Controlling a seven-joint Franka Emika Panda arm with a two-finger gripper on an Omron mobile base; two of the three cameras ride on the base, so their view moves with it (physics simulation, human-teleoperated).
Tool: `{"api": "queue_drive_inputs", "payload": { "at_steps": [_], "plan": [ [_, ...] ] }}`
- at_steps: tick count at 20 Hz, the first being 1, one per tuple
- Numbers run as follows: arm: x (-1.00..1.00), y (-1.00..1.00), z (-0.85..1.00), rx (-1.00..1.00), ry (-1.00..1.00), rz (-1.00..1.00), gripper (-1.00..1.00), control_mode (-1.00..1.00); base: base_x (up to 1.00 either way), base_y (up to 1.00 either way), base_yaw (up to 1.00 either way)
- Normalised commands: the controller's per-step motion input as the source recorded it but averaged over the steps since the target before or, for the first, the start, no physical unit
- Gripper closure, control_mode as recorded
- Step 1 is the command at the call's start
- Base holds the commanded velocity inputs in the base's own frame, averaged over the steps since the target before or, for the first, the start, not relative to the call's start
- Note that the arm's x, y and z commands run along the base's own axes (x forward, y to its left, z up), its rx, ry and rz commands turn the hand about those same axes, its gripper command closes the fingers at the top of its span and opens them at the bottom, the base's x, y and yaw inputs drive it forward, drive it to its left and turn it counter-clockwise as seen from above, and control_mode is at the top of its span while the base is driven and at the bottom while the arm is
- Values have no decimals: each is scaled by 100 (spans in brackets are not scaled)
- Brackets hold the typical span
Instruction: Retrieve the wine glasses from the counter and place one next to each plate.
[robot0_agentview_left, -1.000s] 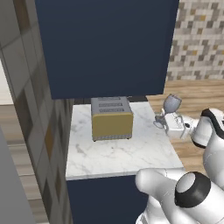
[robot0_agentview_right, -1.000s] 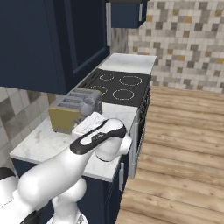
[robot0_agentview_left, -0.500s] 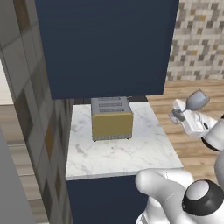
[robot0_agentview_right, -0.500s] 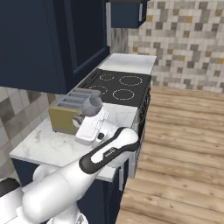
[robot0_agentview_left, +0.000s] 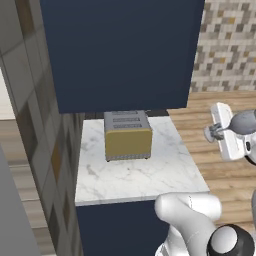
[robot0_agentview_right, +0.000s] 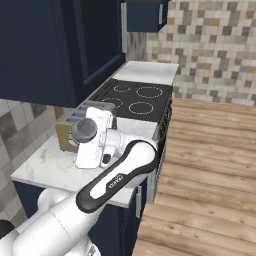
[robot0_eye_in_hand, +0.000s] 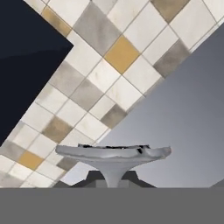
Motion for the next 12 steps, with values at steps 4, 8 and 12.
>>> {"api": "queue_drive_inputs", "payload": {
  "at_steps": [4, 8, 12],
  "plan": [
    [-16, 0, 18, 7, -4, 0, 100, -100, 0, 0, 0],
    [0, 10, -1, 2, 16, -3, 100, -100, 0, 0, 0],
    [-2, 21, 0, 10, 21, -3, 100, -100, 0, 0, 0]
  ]
}}
